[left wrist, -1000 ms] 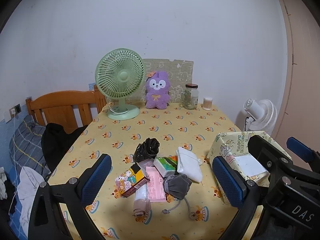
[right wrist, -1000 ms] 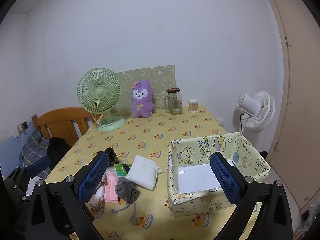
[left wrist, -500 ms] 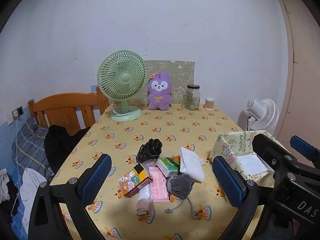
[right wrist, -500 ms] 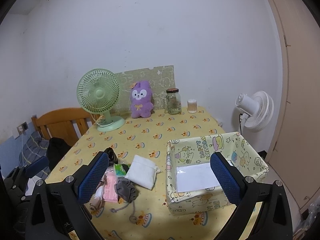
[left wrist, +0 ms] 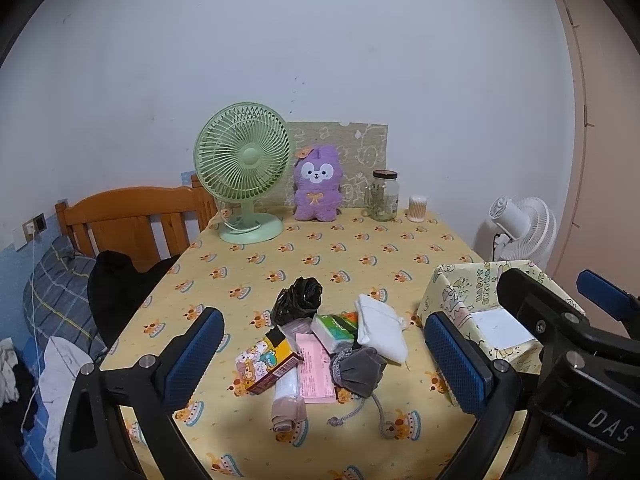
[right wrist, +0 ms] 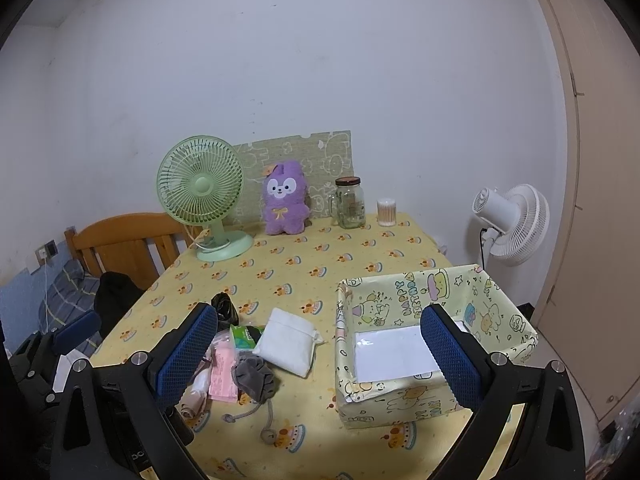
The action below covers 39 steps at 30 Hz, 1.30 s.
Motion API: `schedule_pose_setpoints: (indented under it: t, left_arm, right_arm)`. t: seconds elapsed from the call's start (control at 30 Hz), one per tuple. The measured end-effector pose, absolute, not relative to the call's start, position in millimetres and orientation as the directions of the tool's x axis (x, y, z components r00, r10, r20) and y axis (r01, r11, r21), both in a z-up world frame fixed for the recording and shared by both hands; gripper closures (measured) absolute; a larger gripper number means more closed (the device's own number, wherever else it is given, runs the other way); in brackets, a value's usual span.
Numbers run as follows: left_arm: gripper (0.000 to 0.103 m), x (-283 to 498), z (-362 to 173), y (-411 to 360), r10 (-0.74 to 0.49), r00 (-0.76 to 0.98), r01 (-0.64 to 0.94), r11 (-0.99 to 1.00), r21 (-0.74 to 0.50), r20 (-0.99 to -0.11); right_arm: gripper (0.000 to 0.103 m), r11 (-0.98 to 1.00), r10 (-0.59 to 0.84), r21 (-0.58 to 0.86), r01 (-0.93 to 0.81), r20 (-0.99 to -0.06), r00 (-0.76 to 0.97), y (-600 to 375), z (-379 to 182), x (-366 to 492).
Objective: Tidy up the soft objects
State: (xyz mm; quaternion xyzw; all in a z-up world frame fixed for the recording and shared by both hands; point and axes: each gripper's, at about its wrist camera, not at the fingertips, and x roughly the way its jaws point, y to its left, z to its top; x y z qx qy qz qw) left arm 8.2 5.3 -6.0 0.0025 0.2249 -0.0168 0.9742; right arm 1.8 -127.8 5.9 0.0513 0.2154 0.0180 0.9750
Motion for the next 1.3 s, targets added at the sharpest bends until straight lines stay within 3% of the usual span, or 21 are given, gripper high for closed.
schedule_pose_setpoints:
  t: [1.3]
  left_arm:
    - [0.005,29,-23,21,-0.032,0.876,0.026,0.999,-0.018,-0.481]
  right_arm:
    - [0.002,0.992,0.088,0.119,-0.036,-0.47,0.878,-106,-15,28]
